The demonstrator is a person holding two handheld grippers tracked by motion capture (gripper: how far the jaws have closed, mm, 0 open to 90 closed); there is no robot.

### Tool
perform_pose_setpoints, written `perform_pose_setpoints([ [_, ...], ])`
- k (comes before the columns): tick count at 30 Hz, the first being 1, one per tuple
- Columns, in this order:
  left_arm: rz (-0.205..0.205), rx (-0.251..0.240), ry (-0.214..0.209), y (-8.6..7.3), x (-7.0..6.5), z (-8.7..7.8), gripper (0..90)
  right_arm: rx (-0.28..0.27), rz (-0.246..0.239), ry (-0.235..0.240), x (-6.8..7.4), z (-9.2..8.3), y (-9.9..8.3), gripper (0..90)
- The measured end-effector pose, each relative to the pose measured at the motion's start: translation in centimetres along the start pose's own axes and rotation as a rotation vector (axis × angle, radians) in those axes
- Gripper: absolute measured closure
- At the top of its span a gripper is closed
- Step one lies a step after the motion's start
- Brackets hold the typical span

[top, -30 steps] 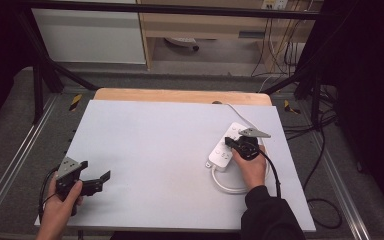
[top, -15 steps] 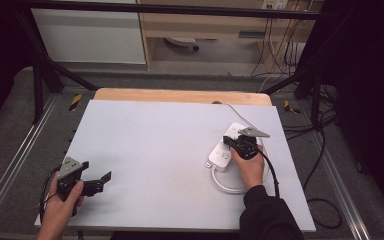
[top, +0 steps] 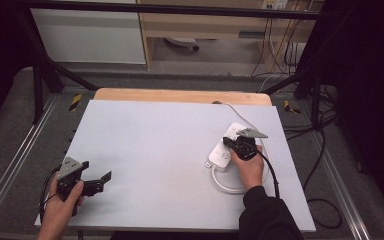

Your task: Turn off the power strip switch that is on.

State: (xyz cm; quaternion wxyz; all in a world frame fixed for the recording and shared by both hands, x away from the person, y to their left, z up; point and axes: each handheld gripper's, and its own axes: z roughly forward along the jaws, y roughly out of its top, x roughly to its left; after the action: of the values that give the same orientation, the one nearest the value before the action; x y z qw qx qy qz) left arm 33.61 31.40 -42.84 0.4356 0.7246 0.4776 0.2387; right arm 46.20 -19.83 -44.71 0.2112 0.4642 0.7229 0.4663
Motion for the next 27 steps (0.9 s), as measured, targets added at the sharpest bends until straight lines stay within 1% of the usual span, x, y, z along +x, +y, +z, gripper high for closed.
perform_pose_setpoints([
  [3,-0.002,-0.004,0.001,0.02,0.00,-0.02,6.0,0.000,-0.014,0.001,0.14,0.07,0.01,90.0],
  [7,0.000,-0.004,0.000,0.02,-0.02,-0.01,6.0,-0.002,-0.020,-0.002,0.12,0.04,-0.03,90.0],
  [11,0.000,-0.005,-0.001,0.03,-0.02,-0.03,6.0,-0.012,-0.001,-0.008,-0.06,-0.03,-0.22,90.0],
  [27,0.001,-0.006,-0.002,0.03,-0.05,-0.07,6.0,-0.022,-0.016,-0.013,-0.05,0.03,-0.41,90.0],
])
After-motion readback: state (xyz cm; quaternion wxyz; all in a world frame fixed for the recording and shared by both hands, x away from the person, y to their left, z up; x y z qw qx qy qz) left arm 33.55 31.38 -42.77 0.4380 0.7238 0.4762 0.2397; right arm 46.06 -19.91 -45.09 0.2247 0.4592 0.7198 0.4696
